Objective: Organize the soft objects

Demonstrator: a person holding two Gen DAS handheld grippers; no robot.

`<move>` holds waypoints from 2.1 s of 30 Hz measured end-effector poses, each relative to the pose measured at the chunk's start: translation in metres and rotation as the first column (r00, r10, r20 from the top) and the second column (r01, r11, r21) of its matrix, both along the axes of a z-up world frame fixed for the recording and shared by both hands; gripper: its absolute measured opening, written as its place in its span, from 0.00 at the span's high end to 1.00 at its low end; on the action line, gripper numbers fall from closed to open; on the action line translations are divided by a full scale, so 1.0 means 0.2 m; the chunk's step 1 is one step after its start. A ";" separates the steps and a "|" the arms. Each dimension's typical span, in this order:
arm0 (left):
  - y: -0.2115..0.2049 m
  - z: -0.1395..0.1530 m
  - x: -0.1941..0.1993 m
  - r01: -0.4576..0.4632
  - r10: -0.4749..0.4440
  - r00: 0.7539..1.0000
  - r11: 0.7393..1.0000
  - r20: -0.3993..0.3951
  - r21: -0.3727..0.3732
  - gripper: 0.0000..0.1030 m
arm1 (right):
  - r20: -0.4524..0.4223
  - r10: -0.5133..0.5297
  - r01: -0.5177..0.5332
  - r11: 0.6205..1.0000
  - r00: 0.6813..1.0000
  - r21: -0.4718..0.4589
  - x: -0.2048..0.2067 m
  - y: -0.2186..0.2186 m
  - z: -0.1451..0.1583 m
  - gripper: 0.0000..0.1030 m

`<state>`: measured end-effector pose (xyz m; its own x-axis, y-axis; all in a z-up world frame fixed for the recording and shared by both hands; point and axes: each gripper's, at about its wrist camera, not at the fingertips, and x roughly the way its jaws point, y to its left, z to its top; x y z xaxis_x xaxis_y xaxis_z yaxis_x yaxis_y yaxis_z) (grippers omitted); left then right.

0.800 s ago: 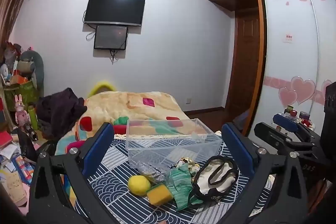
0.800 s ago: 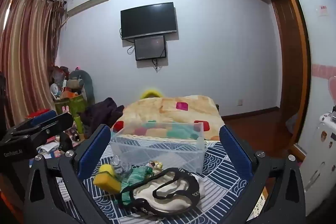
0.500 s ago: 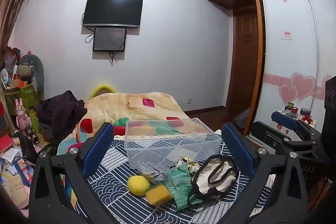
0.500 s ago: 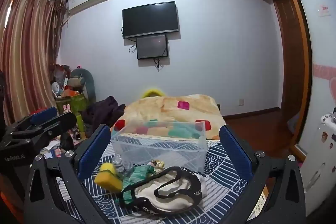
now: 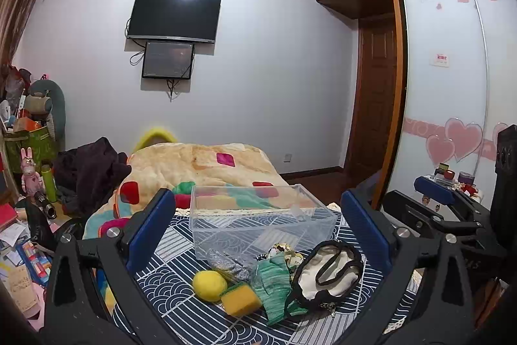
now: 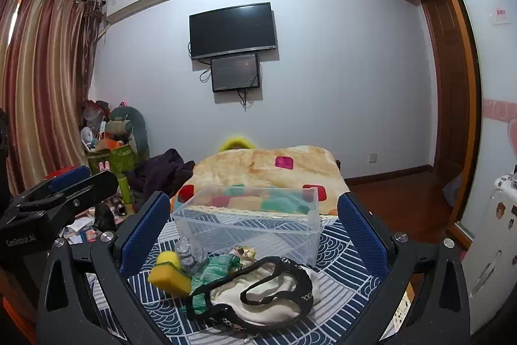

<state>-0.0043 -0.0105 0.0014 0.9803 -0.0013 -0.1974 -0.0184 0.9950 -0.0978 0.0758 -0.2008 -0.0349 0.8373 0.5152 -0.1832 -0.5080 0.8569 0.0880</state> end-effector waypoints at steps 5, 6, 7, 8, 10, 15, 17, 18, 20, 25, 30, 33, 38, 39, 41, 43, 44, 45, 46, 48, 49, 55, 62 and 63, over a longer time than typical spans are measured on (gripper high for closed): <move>0.00 0.00 0.00 0.002 -0.002 1.000 1.000 0.000 -0.004 0.00 | 0.000 0.000 0.000 1.000 1.000 0.003 0.00 0.00 -0.01 0.00; 0.00 0.00 0.00 0.002 -0.002 1.000 1.000 0.001 -0.007 0.00 | 0.001 -0.001 0.001 1.000 1.000 0.004 0.00 0.00 -0.01 0.00; 0.01 0.00 0.00 0.003 -0.003 1.000 1.000 0.001 -0.011 0.00 | 0.002 -0.001 0.001 1.000 1.000 0.003 0.00 0.00 0.00 0.00; 0.01 0.00 0.00 0.005 -0.005 1.000 1.000 0.001 -0.014 0.00 | 0.002 -0.002 0.002 1.000 1.000 0.004 0.00 -0.01 0.00 0.00; 0.01 0.00 0.00 0.004 -0.004 1.000 1.000 0.002 -0.018 0.00 | 0.002 -0.001 0.001 1.000 1.000 0.006 0.00 -0.01 -0.01 0.00; 0.01 0.00 0.00 0.000 0.000 1.000 1.000 0.004 -0.017 0.00 | 0.000 -0.001 0.001 1.000 1.000 0.008 0.00 -0.01 0.00 0.00; 0.02 0.00 0.00 -0.002 0.002 1.000 1.000 0.006 -0.016 0.00 | 0.000 0.000 0.000 1.000 1.000 0.008 0.00 -0.01 0.00 0.00; 0.02 0.01 0.00 -0.002 0.002 1.000 1.000 0.005 -0.016 0.00 | -0.001 0.000 0.000 1.000 1.000 0.009 0.00 -0.01 0.00 0.00; 0.02 0.00 0.00 -0.001 0.001 1.000 1.000 0.005 -0.017 0.00 | -0.001 0.001 -0.001 1.000 1.000 0.007 0.00 -0.01 0.00 0.00; 0.02 0.00 0.00 -0.002 0.002 1.000 1.000 0.005 -0.016 0.00 | -0.002 -0.002 0.002 1.000 1.000 0.007 0.00 -0.01 0.00 0.00; 0.02 0.00 0.00 0.000 0.000 1.000 1.000 0.004 -0.016 0.00 | -0.008 0.000 0.000 1.000 1.000 0.014 0.01 -0.01 0.00 0.00; 0.02 0.00 0.00 0.001 -0.001 1.000 1.000 0.004 -0.017 0.00 | -0.007 0.000 0.000 1.000 1.000 0.013 0.01 -0.01 0.00 0.00; 0.02 -0.01 0.00 0.002 -0.002 1.000 1.000 0.004 -0.024 0.00 | -0.007 0.002 -0.002 1.000 1.000 0.013 0.01 -0.02 0.00 0.00; 0.02 -0.01 -0.01 0.001 -0.001 1.000 1.000 0.004 -0.024 0.00 | -0.007 0.003 -0.003 1.000 1.000 0.012 0.01 -0.02 0.00 0.00; 0.02 0.00 0.00 0.003 -0.003 1.000 1.000 0.002 -0.024 0.00 | -0.007 0.004 -0.004 1.000 1.000 0.012 0.01 -0.02 0.00 0.00; 0.02 -0.01 0.00 0.003 -0.002 1.000 1.000 0.003 -0.025 0.00 | -0.007 0.006 -0.005 1.000 1.000 0.011 0.01 -0.01 0.00 0.00; 0.02 0.00 0.00 0.004 -0.003 1.000 1.000 0.002 -0.024 0.00 | -0.006 0.005 -0.005 1.000 1.000 0.011 0.00 -0.01 -0.01 0.00; 0.02 0.00 0.00 0.003 -0.003 1.000 1.000 0.002 -0.024 0.00 | -0.007 0.006 -0.006 1.000 1.000 0.011 0.00 -0.01 -0.01 0.00; 0.02 0.00 0.00 0.004 -0.004 1.000 1.000 0.002 -0.024 0.00 | -0.007 0.006 -0.006 1.000 1.000 0.011 0.00 -0.01 -0.01 0.00; 0.02 0.00 0.00 0.002 -0.002 1.000 1.000 0.002 -0.023 0.00 | -0.007 0.005 -0.005 1.000 1.000 0.012 0.00 -0.01 -0.01 0.00; 0.02 0.00 0.00 0.003 -0.003 1.000 1.000 0.002 -0.024 0.00 | -0.008 0.006 -0.006 1.000 1.000 0.014 0.00 -0.01 -0.01 0.00; 0.02 0.00 0.00 0.003 -0.003 1.000 1.000 0.002 -0.023 0.00 | -0.014 0.010 -0.010 1.000 1.000 0.021 0.00 -0.01 -0.01 0.00; 0.02 -0.01 0.00 0.007 -0.006 1.000 1.000 0.001 -0.023 0.00 | -0.009 0.009 -0.009 1.000 1.000 0.017 0.00 -0.01 0.00 0.00; 0.02 -0.01 0.00 0.007 -0.007 1.000 1.000 0.001 -0.024 0.00 | -0.008 0.008 -0.008 1.000 1.000 0.016 0.00 -0.01 0.00 0.00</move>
<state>-0.0041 -0.0066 -0.0001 0.9805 -0.0129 -0.1963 -0.0112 0.9925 -0.1215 0.0762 -0.2022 -0.0352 0.8315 0.5251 -0.1814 -0.5144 0.8510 0.1057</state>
